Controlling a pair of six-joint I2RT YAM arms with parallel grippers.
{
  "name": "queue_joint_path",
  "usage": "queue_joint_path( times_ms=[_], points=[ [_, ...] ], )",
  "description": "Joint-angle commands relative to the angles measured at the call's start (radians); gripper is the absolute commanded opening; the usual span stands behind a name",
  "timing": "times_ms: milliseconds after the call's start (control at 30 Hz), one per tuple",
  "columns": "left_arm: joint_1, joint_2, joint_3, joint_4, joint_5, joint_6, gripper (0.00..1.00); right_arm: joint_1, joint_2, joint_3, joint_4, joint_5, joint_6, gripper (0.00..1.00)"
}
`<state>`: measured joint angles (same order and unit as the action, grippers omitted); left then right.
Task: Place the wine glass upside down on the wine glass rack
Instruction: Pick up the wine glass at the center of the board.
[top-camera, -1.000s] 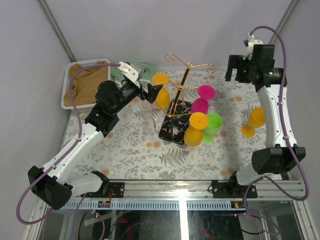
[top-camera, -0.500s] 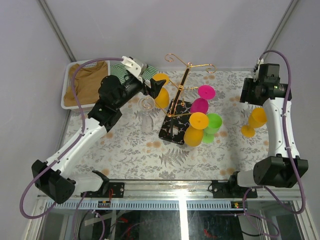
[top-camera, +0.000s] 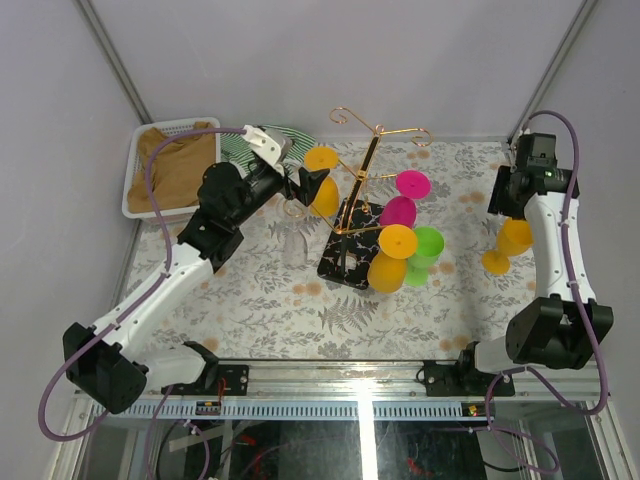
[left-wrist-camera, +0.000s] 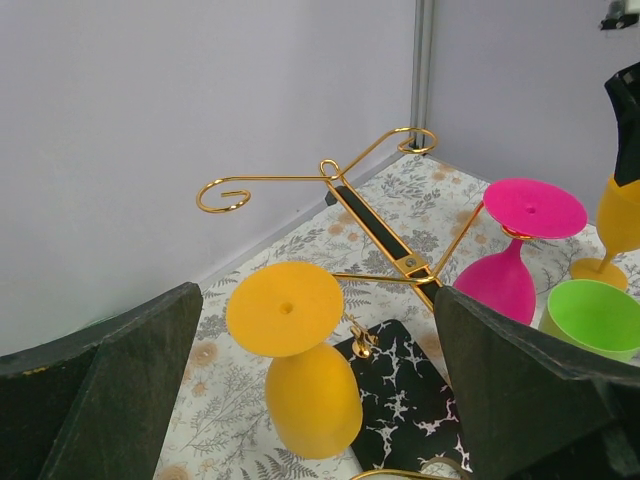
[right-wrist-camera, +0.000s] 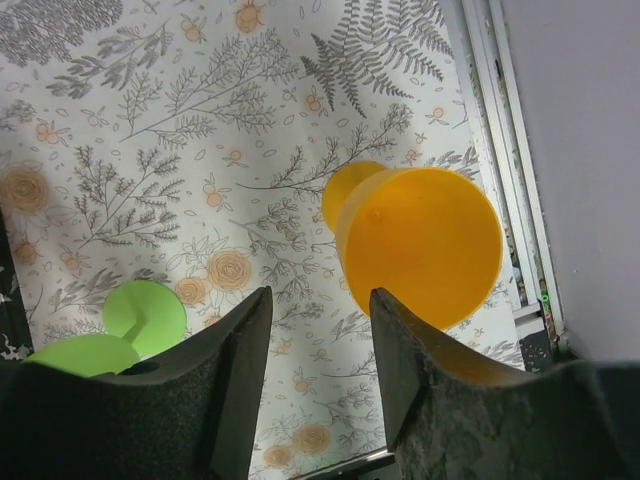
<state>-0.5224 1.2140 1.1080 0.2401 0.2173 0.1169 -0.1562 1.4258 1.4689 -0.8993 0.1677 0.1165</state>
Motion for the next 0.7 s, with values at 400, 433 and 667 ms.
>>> queue_joint_path(
  times_ms=[400,433,667],
  points=[
    [0.006,-0.035,-0.011,0.077,-0.02,0.01,1.0,-0.001,0.014,-0.157,0.077,0.07,0.002,0.45],
    [0.006,-0.034,-0.011,0.075,-0.021,0.011,1.0,-0.001,0.016,-0.161,0.082,0.072,0.0,0.43],
    [0.006,-0.031,-0.011,0.068,-0.019,0.007,1.0,-0.002,0.032,-0.161,0.091,0.089,-0.01,0.1]
  ],
)
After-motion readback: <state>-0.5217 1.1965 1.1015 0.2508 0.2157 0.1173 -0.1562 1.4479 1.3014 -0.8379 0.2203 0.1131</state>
